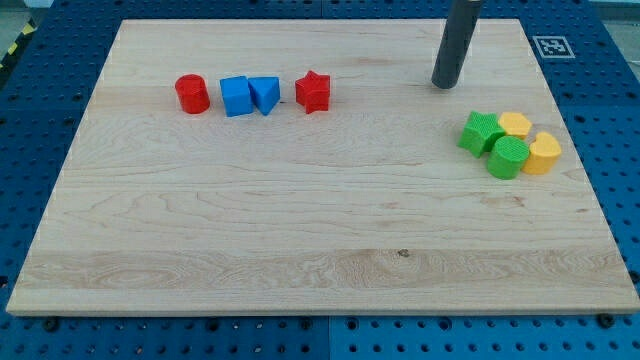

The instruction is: Push the red star towards the group of blocks

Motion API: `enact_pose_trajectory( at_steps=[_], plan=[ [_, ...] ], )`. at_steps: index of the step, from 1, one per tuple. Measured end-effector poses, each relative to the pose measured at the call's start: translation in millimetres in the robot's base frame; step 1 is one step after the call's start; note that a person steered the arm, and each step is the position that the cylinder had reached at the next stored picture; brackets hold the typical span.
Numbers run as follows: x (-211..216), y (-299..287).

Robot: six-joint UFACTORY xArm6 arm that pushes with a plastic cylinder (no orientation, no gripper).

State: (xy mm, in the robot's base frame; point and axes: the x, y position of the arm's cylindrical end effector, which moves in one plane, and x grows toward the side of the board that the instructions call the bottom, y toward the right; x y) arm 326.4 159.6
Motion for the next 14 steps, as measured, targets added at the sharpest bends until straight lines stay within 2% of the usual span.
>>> enact_pose_trajectory(
  at_steps=[1,3,5,6,7,11,13,14],
  plan=[
    [0,-14],
    [-2,-94],
    [-38,-187],
    [-31,-229],
    [-13,-244],
    [21,-168],
    [76,-121],
    [87,-100]
  ],
)
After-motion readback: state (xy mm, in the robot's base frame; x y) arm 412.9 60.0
